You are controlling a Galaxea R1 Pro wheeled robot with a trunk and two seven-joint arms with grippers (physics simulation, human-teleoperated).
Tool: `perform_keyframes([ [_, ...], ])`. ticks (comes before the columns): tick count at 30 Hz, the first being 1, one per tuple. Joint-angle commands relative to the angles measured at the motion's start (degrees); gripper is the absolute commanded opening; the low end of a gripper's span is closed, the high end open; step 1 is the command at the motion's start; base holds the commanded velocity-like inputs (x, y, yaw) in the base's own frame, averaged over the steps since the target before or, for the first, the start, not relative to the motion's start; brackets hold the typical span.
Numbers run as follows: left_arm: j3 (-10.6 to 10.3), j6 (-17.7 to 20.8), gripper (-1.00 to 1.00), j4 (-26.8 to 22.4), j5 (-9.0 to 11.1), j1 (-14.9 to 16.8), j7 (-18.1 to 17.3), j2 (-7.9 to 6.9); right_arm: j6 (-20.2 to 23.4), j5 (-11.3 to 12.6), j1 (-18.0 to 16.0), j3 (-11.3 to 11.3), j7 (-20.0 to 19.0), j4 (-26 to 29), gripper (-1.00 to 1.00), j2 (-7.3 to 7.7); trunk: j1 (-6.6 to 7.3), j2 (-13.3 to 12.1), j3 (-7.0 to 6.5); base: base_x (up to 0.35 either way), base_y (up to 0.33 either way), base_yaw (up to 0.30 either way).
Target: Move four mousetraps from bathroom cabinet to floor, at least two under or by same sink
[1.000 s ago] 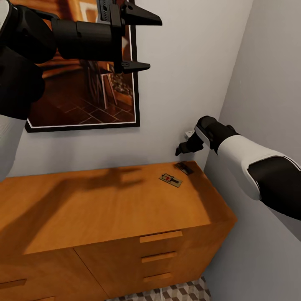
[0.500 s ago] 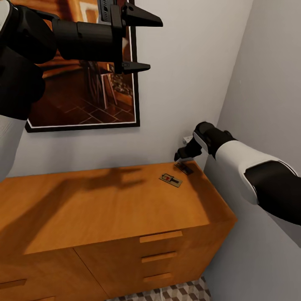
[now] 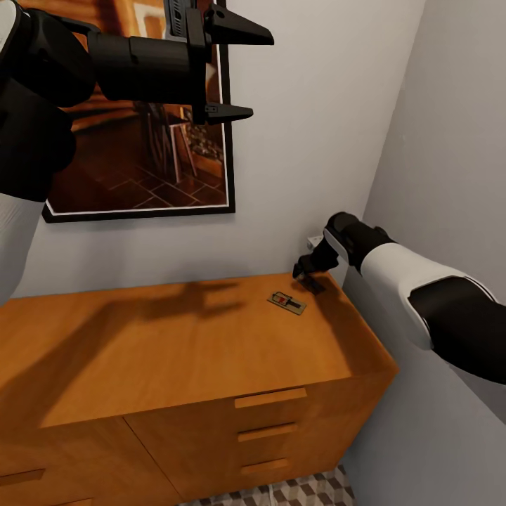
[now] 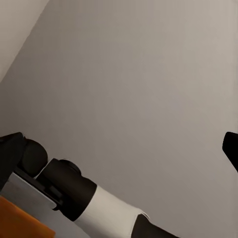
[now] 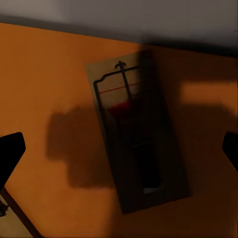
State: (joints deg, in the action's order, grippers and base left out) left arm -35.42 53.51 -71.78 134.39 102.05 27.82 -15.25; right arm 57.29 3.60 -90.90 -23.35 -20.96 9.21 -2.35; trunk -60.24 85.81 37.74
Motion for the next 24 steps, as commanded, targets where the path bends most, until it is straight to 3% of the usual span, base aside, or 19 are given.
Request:
perform_keyframes([
  [1, -0.08, -0.08, 1.00, -0.02, 0.61, 0.07, 0.48, -0.05, 0.19, 0.36, 0.12, -0.47, -0.08, 0.03, 1.00, 0.02, 0.00, 0.03, 0.06, 0.000, 0.000, 0.000],
  [24, -0.11, -0.08, 1.00, -0.02, 0.61, 0.07, 0.48, -0.02, 0.18, 0.27, 0.99, -0.55, 0.12, -1.58, 1.00, 0.43, 0.00, 0.03, 0.06, 0.000, 0.000, 0.000],
])
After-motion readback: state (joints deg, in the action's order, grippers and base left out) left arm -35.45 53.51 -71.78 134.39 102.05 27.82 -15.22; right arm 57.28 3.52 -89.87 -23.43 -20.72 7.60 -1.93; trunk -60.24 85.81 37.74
